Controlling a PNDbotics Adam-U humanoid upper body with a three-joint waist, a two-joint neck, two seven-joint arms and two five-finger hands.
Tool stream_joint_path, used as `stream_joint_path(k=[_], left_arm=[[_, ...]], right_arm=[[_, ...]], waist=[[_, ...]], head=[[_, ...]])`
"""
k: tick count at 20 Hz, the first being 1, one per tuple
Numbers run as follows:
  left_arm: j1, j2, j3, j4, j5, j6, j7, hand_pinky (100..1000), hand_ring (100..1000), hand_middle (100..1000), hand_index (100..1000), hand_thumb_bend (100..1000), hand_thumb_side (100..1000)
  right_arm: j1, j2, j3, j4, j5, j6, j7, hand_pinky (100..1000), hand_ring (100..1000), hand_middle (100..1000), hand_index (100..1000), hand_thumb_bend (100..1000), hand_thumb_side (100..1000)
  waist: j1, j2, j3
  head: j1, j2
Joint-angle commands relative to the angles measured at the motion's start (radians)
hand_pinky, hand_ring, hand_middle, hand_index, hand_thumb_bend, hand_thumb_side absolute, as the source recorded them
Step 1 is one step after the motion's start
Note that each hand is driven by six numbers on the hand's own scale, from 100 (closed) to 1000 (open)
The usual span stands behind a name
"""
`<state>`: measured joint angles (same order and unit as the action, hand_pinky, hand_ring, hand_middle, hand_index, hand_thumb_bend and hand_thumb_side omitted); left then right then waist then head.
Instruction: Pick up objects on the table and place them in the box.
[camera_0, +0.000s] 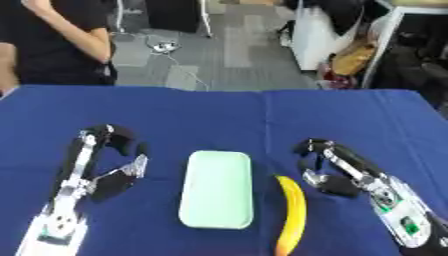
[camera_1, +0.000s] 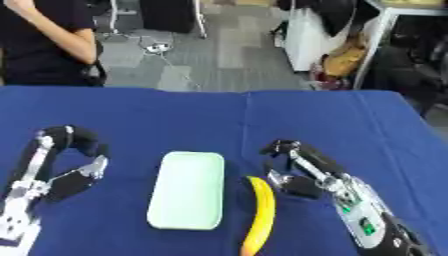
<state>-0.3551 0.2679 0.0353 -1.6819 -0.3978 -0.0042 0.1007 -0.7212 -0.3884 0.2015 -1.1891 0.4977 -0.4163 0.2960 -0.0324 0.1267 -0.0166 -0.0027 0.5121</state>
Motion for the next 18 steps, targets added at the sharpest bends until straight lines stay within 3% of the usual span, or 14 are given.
stream_joint_path(k=[1, 18], left_arm=[[-0.013, 0.024, 0.007, -0.014, 0.003, -0.003, 0.000, 650, 455, 449, 590, 100, 201], [-0.015, 0.030, 0.004, -0.011, 0.004, -0.005, -0.005, 651, 455, 450, 590, 100, 201]], right_arm=[[-0.005, -0.055, 0.002, -0.062, -0.057, -0.017, 0.012, 495, 755, 771, 829, 100, 753], [0.001, -0.119, 0.058, -0.157, -0.128, -0.087, 0.048, 508, 750, 759, 829, 100, 726]], waist=[[0.000, -0.014, 0.000], [0.001, -0.016, 0.007]], head=[[-0.001, -0.015], [0.000, -0.012]])
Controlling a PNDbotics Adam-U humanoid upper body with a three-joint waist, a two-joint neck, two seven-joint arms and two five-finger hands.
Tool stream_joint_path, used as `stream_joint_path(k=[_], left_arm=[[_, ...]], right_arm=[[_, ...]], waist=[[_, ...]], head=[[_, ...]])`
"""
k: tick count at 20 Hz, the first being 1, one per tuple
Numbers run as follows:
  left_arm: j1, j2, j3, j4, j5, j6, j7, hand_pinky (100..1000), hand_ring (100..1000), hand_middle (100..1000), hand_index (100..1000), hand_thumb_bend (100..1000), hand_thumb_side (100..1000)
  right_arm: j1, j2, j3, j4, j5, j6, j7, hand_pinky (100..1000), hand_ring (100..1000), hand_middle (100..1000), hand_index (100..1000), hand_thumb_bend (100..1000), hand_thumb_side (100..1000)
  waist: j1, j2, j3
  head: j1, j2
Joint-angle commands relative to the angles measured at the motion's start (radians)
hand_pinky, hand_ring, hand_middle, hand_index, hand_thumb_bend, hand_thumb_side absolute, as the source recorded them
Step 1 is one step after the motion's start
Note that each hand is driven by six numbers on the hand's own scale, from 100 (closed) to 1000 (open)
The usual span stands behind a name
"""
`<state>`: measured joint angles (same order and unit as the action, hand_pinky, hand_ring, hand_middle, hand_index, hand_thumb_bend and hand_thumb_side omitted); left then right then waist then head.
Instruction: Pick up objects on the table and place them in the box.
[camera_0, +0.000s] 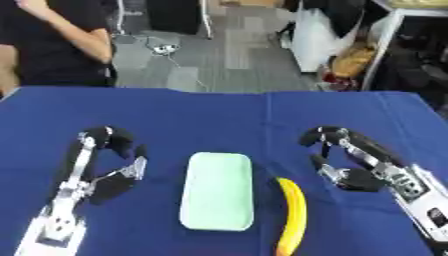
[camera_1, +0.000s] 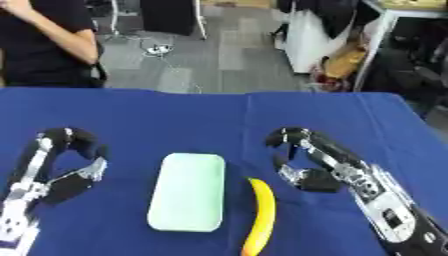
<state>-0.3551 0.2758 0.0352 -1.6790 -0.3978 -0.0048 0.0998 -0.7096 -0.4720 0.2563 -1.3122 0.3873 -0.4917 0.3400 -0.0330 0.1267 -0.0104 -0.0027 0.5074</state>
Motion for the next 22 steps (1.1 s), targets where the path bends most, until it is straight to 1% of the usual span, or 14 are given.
stream_joint_path(k=[1, 8, 11, 16, 22], left_arm=[[-0.015, 0.022, 0.004, -0.014, 0.004, -0.005, -0.004, 651, 455, 450, 590, 100, 201], [-0.016, 0.023, 0.000, -0.014, 0.004, -0.007, -0.009, 651, 456, 450, 590, 100, 200], [-0.016, 0.023, -0.001, -0.014, 0.005, -0.007, -0.011, 651, 456, 450, 590, 100, 201], [-0.016, 0.022, -0.001, -0.015, 0.005, -0.008, -0.011, 651, 456, 451, 591, 100, 201], [-0.018, 0.019, -0.002, -0.016, 0.006, -0.008, -0.012, 651, 456, 451, 591, 100, 201]], right_arm=[[-0.012, -0.041, 0.007, -0.043, -0.025, -0.015, 0.008, 508, 750, 759, 829, 100, 726], [-0.039, -0.113, 0.071, -0.141, -0.072, -0.060, 0.056, 538, 747, 747, 815, 116, 700], [-0.048, -0.135, 0.089, -0.172, -0.087, -0.069, 0.076, 543, 747, 747, 815, 120, 695], [-0.054, -0.152, 0.107, -0.199, -0.100, -0.078, 0.108, 554, 751, 750, 827, 145, 631], [-0.057, -0.148, 0.113, -0.192, -0.092, -0.088, 0.149, 568, 756, 748, 831, 160, 553]], waist=[[0.002, -0.016, 0.001], [0.002, -0.016, 0.012], [0.003, -0.016, 0.015], [0.004, -0.015, 0.019], [0.007, -0.015, 0.023]], head=[[0.000, -0.008], [-0.006, -0.008], [-0.007, -0.007], [-0.008, -0.007], [-0.009, -0.007]])
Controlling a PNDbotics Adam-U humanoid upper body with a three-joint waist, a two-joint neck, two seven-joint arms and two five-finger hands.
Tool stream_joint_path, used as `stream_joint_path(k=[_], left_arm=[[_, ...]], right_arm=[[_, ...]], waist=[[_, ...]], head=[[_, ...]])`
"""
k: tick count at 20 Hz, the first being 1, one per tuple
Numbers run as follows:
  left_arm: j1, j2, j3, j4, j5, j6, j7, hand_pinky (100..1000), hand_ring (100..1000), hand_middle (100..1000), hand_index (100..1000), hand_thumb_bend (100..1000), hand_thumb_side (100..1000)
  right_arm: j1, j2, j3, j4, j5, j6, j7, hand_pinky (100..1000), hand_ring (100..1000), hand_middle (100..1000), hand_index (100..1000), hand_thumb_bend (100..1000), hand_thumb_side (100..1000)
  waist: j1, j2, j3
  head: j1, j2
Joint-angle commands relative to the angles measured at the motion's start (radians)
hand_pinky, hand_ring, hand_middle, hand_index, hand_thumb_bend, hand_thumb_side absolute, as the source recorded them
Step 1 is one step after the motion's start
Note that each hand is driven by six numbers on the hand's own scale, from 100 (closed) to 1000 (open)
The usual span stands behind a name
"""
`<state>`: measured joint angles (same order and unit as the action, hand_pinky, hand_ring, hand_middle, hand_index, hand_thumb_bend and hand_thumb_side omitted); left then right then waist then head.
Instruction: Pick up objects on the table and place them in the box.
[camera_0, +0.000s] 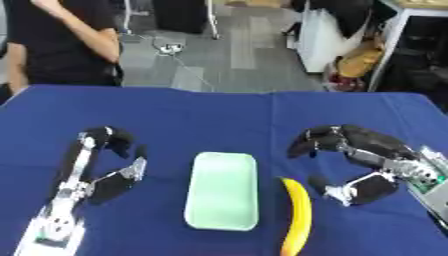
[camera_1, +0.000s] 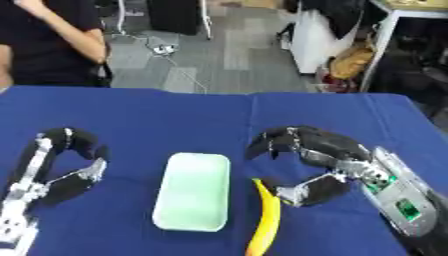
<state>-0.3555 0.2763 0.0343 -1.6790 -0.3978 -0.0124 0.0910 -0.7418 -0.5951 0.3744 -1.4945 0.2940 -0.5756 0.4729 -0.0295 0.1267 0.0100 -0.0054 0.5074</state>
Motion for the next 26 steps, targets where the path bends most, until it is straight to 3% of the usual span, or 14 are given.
stream_joint_path(k=[1, 5, 8, 9, 15, 26], left_arm=[[-0.018, 0.018, -0.001, -0.016, 0.006, -0.001, -0.004, 651, 456, 451, 591, 100, 202], [-0.019, 0.016, -0.002, -0.017, 0.006, -0.001, -0.005, 652, 456, 451, 591, 100, 202], [-0.020, 0.015, -0.003, -0.017, 0.007, -0.001, -0.005, 652, 456, 451, 591, 100, 203], [-0.020, 0.015, -0.003, -0.018, 0.007, -0.002, -0.006, 652, 456, 451, 591, 100, 203], [-0.021, 0.014, -0.003, -0.018, 0.007, -0.002, -0.006, 652, 456, 451, 592, 100, 202], [-0.020, 0.015, -0.002, -0.017, 0.006, -0.002, -0.006, 652, 456, 451, 592, 100, 199]], right_arm=[[-0.026, -0.023, -0.004, -0.008, 0.006, -0.006, 0.025, 573, 756, 747, 828, 160, 542], [-0.033, -0.018, -0.003, -0.012, 0.033, -0.013, 0.068, 609, 757, 742, 821, 204, 508], [-0.039, -0.014, 0.001, -0.024, 0.062, -0.019, 0.123, 645, 762, 743, 821, 277, 464], [-0.041, -0.014, 0.003, -0.029, 0.073, -0.020, 0.147, 661, 764, 737, 820, 342, 437], [-0.050, -0.017, 0.007, -0.069, 0.138, -0.011, 0.280, 720, 779, 744, 806, 372, 403], [-0.056, -0.022, 0.006, -0.084, 0.149, -0.008, 0.308, 727, 783, 756, 818, 389, 416]], waist=[[0.004, -0.015, 0.004], [0.005, -0.013, 0.006], [0.006, -0.013, 0.007], [0.006, -0.013, 0.008], [0.006, -0.012, 0.008], [0.005, -0.012, 0.009]], head=[[-0.006, -0.007], [-0.007, -0.007], [-0.008, -0.008], [-0.008, -0.008], [-0.009, -0.008], [-0.009, -0.008]])
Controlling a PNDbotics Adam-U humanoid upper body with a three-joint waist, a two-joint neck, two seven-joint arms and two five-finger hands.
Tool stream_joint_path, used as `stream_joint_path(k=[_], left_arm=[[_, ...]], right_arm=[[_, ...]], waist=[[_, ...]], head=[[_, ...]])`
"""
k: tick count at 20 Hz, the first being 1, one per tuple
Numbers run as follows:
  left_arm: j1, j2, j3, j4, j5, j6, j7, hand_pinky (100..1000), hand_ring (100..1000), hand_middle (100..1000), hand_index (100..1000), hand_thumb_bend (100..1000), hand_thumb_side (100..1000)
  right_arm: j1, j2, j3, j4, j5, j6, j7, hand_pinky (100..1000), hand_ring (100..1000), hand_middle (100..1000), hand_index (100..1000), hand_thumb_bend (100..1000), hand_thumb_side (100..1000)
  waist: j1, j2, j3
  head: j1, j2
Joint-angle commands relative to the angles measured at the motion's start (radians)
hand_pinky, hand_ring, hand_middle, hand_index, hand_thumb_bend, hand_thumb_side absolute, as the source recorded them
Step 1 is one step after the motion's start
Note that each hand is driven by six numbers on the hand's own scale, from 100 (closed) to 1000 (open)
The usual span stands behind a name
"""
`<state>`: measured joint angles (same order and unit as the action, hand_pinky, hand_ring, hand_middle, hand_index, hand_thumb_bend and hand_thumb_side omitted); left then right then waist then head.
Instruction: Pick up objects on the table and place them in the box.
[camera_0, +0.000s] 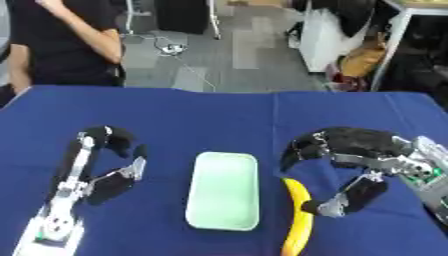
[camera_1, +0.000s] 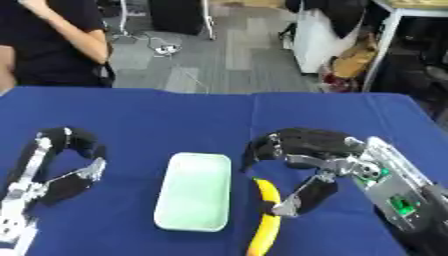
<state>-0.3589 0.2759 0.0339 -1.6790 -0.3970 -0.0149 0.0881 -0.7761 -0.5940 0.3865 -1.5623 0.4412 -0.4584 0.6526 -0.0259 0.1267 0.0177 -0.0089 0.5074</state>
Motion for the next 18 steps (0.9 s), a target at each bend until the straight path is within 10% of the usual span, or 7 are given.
stream_joint_path(k=[1, 18], left_arm=[[-0.017, 0.015, -0.002, -0.017, 0.005, 0.000, -0.004, 652, 456, 451, 592, 100, 200], [-0.019, 0.014, -0.003, -0.019, 0.007, 0.000, -0.005, 652, 456, 451, 592, 100, 202]], right_arm=[[-0.023, -0.024, -0.006, -0.016, 0.002, -0.126, 0.128, 726, 783, 759, 822, 388, 416], [0.006, -0.092, 0.027, -0.064, -0.025, -0.175, 0.126, 731, 803, 793, 872, 427, 351]], waist=[[0.002, -0.012, 0.001], [0.001, -0.003, 0.007]], head=[[-0.006, -0.008], [-0.008, -0.009]])
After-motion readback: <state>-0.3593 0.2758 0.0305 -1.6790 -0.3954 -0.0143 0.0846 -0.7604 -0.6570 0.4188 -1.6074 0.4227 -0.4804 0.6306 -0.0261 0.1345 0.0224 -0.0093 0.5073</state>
